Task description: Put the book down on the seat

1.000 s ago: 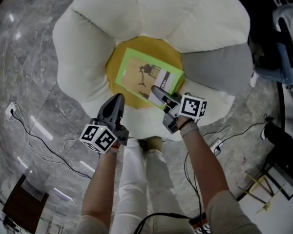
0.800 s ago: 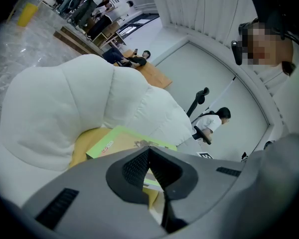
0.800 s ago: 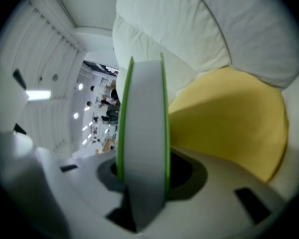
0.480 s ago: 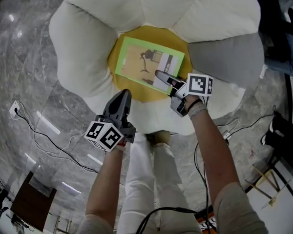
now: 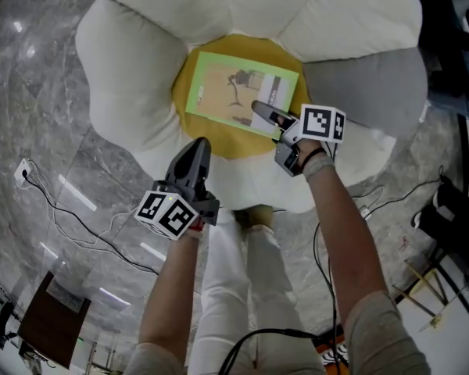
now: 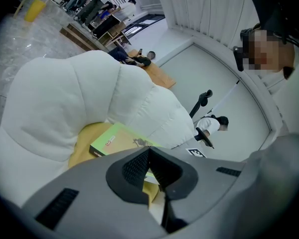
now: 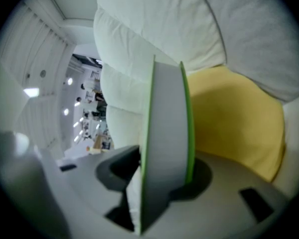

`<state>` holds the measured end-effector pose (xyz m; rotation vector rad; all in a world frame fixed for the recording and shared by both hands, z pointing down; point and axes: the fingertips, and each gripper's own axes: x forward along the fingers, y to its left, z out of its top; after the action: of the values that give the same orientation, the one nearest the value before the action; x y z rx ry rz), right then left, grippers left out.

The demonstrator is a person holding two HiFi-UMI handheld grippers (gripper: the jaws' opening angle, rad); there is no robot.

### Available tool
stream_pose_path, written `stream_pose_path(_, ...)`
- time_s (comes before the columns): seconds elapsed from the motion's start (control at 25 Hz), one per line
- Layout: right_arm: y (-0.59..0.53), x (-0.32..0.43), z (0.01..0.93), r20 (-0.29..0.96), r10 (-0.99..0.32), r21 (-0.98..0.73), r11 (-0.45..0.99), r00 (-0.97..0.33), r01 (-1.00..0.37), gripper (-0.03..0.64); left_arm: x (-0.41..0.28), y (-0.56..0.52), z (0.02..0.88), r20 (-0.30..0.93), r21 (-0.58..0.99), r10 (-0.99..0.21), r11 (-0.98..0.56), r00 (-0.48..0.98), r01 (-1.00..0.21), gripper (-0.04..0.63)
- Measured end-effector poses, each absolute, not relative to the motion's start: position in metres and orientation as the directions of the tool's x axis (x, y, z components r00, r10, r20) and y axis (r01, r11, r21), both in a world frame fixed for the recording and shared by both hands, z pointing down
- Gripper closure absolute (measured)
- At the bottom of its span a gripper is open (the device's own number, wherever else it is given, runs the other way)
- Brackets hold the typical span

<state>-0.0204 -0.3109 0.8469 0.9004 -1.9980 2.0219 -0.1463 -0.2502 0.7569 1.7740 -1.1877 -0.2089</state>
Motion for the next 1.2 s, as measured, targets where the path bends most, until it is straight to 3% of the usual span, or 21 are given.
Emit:
stream_pose_path(0.44, -0.311, 0.001, 0.873, 0.707, -0.281, -0.692, -0.086, -0.649, -0.717, 0.318, -0.144, -0.245, 0.762, 0.350, 0.787, -0.781, -0.054, 0.518, -0.615, 0.574)
stream_pose_path(1.2, -0.308, 0.020, 0.876, 0.747, -0.303, -0.626, -0.024, -0.591, -0.779, 0.236, -0.140, -0.237, 0.765, 0.358, 0.795, -0.771, -0.044, 0.526, -0.605, 0.574)
